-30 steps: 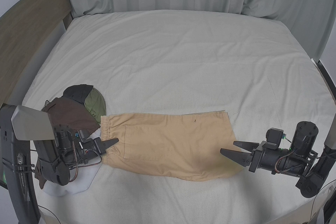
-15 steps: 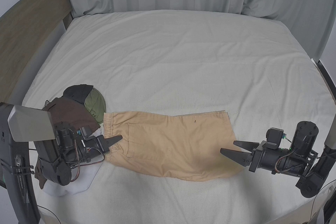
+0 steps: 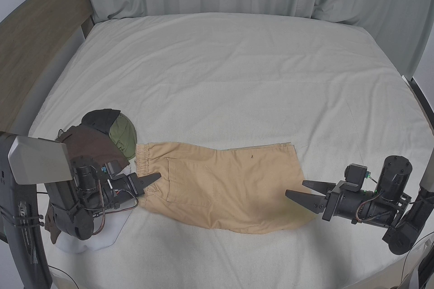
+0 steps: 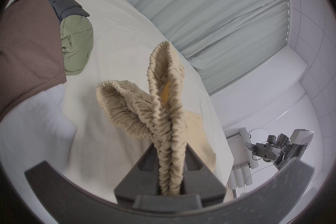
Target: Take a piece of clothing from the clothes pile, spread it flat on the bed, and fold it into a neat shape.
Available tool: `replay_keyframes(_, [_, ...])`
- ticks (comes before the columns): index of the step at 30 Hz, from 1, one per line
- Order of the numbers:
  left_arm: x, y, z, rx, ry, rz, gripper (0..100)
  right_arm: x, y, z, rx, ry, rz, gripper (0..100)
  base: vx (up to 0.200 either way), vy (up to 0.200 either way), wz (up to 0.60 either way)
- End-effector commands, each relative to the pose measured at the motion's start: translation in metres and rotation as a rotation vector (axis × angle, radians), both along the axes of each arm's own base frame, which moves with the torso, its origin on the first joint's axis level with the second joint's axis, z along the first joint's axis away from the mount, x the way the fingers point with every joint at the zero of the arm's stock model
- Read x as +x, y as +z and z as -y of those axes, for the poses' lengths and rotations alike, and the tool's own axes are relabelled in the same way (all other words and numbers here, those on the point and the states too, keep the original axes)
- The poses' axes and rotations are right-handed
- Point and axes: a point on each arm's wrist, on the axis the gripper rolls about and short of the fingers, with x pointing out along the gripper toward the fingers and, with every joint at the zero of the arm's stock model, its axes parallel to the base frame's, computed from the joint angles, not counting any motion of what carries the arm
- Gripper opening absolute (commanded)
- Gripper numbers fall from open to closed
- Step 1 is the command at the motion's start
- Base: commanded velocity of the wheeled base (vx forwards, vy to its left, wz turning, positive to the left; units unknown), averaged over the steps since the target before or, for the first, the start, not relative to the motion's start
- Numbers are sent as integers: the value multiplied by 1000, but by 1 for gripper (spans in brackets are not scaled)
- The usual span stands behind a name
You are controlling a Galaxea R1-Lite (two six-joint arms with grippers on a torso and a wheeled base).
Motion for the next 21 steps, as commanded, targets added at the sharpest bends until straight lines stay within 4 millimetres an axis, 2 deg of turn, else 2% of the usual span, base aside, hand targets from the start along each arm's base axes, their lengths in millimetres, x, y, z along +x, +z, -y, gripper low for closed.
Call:
replay_keyframes(1, [-1, 2, 2, -1, -4, 6, 0, 0, 0, 0, 1, 0, 3, 100, 0, 0, 0])
replay_keyframes(10, [0, 4, 8, 7, 10, 17, 0, 0, 0, 0, 1, 0, 3, 100, 0, 0, 0])
replay_keyframes(21, [-8, 33, 30, -80, -9, 33, 0, -1, 1, 1, 0, -3, 3, 100, 0, 0, 0])
